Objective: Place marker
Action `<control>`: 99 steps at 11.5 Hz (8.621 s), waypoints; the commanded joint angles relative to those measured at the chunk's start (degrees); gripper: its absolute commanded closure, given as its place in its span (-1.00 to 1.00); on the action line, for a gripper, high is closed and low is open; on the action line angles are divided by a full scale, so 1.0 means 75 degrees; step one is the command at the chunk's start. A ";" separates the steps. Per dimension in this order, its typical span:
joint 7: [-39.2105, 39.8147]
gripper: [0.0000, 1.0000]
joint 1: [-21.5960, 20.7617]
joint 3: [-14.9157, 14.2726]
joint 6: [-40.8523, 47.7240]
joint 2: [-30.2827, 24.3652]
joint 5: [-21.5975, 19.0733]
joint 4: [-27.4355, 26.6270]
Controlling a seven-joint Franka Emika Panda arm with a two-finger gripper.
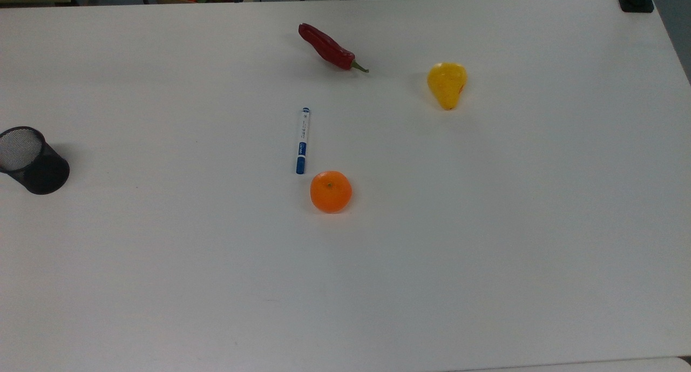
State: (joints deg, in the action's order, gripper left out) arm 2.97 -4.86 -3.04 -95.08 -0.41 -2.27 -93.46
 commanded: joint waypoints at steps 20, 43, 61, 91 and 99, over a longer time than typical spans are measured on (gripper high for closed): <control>-0.0627 -1.00 -0.0196 -0.0041 -0.4559 0.1411 0.0619 -0.2949; -0.1990 1.00 -0.0583 -0.0029 -0.5229 0.2587 0.1323 -0.2410; -0.0444 1.00 0.0272 -0.0064 -0.0379 -0.0271 0.0197 -0.0499; -0.0407 1.00 0.3624 -0.0708 -1.2596 0.4026 -0.0036 -0.0780; -0.0361 0.94 0.3378 -0.0650 -1.3924 0.4449 -0.0084 -0.1390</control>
State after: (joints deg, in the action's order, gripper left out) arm 0.47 21.53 -7.62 -198.01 33.89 -1.67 -101.59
